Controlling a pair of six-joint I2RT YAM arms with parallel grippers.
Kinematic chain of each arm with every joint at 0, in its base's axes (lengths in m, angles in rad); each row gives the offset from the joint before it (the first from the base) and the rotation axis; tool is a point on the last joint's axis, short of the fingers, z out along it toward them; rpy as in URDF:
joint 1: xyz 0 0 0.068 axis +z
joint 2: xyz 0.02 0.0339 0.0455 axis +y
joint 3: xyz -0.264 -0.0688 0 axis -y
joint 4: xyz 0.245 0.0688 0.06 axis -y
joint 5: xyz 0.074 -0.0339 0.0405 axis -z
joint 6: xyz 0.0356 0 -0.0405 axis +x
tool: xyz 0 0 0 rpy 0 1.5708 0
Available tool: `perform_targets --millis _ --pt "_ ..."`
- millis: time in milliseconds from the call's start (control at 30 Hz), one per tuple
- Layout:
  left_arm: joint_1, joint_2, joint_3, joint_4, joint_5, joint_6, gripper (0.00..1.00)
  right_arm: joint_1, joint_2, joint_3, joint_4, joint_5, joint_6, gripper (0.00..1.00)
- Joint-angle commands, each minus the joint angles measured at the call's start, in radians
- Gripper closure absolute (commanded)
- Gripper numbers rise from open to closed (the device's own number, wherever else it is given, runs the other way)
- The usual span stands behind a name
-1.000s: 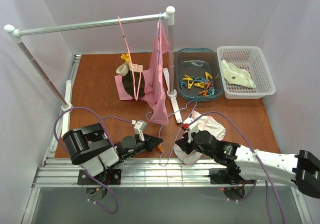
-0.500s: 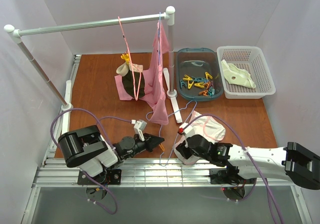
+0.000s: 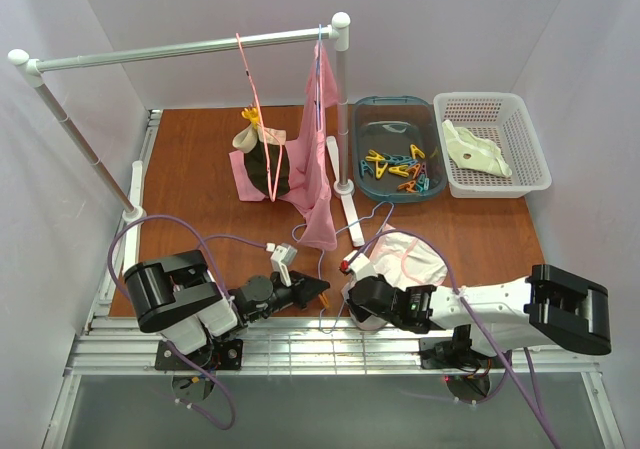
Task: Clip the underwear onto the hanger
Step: Clamp the underwear onto the hanger.
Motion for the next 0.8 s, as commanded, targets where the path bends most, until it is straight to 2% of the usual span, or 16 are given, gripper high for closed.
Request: perform_targets --millis 0,133,400,767 --pt "-0.010 0.002 -0.029 0.378 -0.017 -0.002 0.97 0.019 0.031 0.025 -0.135 0.019 0.068 0.86" --pt "-0.010 -0.001 -0.020 0.377 -0.012 0.003 0.96 0.031 -0.006 0.043 -0.197 0.019 0.100 0.91" --pt "-0.009 -0.004 0.011 0.378 0.000 0.001 0.96 0.052 -0.052 0.063 -0.281 -0.006 0.162 0.92" --pt "-0.010 -0.007 0.031 0.380 0.002 0.003 0.96 0.112 -0.150 0.072 -0.303 -0.055 0.140 0.92"
